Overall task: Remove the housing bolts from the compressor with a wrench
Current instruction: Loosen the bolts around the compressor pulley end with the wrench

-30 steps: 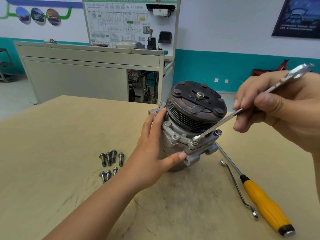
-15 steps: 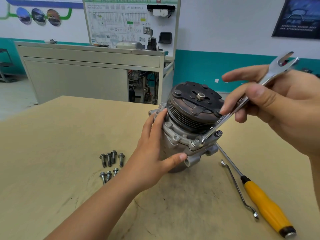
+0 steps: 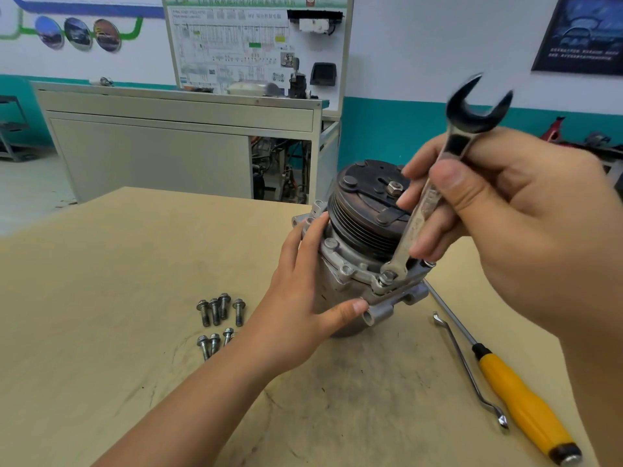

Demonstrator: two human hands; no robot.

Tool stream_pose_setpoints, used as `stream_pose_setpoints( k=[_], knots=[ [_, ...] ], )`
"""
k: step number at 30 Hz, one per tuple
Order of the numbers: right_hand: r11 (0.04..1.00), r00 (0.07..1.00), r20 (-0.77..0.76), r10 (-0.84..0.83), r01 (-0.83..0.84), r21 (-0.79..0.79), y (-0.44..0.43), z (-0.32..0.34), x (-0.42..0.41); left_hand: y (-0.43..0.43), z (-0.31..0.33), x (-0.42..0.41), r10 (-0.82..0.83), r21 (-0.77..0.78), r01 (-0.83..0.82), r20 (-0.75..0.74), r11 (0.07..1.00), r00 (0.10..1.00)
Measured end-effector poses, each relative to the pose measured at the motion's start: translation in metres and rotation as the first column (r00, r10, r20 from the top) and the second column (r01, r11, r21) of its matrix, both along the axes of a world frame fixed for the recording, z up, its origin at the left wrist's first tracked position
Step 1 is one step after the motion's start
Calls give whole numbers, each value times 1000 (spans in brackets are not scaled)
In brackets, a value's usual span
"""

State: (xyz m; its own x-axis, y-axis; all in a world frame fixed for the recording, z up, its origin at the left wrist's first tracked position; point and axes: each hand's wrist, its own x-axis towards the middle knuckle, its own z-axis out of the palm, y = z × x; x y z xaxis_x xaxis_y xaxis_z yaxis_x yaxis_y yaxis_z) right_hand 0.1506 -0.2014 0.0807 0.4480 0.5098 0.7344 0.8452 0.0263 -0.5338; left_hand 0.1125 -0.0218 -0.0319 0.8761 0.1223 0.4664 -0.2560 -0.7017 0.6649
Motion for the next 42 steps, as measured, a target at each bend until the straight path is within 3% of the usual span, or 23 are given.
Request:
stream_pose_setpoints(
  k=[8,19,28,34,40,42],
  knots=[
    [984,977,-119,177,-179,-5,-7,6,4,0,0,-1,3,4,-3,3,1000,1000],
    [936,933,-89,349,-351,-17,-12,0,22,0,0,0,2,-2,-2,15,1000,1000],
    [947,945,-149,290,-306,-101,-13,-6,33,0,-1,0,5,-2,-5,20,1000,1000],
    [946,944,-83,321,-315,78,-19,0,34,-1,1,-2,22,-5,-22,13,1000,1000],
    [966,972,2,234,-233,113,-30,10,37,-21,5,-10,231,-79,-217,303,973,924],
    [966,972,1,234,-233,113,-30,11,33,-24,5,-9,270,10,-303,428,953,863]
  ],
)
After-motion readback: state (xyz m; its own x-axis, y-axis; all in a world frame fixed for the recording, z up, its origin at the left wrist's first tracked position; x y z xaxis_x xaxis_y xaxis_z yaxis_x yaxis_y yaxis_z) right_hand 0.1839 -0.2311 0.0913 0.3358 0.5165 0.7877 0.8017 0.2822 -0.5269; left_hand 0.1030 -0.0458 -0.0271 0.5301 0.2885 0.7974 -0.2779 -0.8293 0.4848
